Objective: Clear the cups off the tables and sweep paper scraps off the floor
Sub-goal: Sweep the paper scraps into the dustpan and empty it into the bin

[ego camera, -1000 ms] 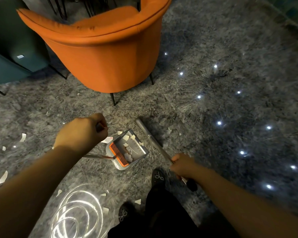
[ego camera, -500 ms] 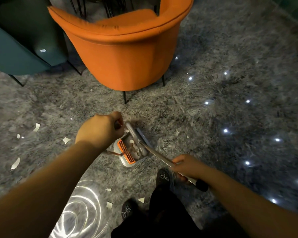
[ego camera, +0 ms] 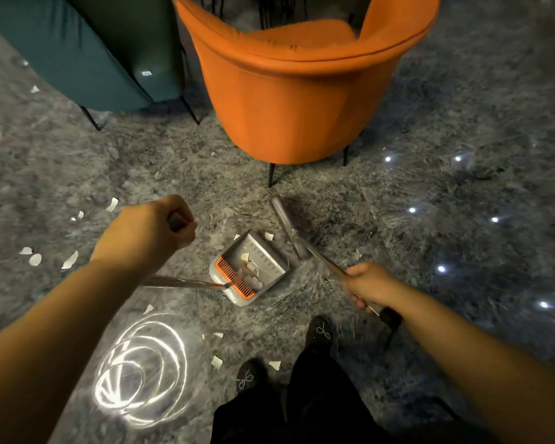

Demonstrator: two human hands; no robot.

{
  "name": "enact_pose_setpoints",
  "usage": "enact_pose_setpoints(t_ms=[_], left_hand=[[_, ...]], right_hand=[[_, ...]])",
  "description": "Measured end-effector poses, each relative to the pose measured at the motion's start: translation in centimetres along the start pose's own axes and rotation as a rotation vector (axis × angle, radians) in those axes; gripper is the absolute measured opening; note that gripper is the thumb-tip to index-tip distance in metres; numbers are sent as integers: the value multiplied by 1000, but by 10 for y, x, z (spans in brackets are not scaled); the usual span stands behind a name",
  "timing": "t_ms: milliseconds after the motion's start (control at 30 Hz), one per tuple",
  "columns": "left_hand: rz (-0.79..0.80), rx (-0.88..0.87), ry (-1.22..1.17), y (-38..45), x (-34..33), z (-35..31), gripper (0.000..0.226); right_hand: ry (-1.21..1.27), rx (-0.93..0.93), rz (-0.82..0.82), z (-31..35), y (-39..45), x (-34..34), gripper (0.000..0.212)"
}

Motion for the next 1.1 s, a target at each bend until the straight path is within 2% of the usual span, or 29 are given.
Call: enact_pose_setpoints(t_ms=[67, 167, 267, 333, 567, 733, 867, 1100], left_hand=[[5, 32, 13, -4, 14, 17, 18], [-22, 71, 32, -12, 29, 41, 18], [-35, 89, 69, -21, 35, 62, 14], [-26, 126, 70, -25, 36, 76, 14], [24, 167, 127, -16, 25, 103, 10], [24, 147, 147, -9, 20, 114, 10], [31, 146, 149, -9, 18, 122, 11], [25, 111, 154, -24, 17, 136, 13]], right_hand=[[-21, -4, 8, 12, 10, -3, 22], [-76, -14, 15, 28, 17, -9, 10], [-112, -30, 3, 37, 23, -16, 34], [-125, -32, 0, 42, 26, -21, 38], [-251, -35, 17, 63, 43, -42, 18], [-392, 12, 87, 83, 54, -62, 32], [-550, 69, 165, 91, 45, -86, 24], [-631, 132, 264, 91, 7, -135, 22]])
Point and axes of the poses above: each hand's wrist, its own y-axis towards the middle knuckle, its own x-axis out of the back of the hand, z = x × y, the point moved 4 cm from there along y, towards the middle knuckle, and after that the axes turned 6 degrees about -y, right-handed, at the moved point
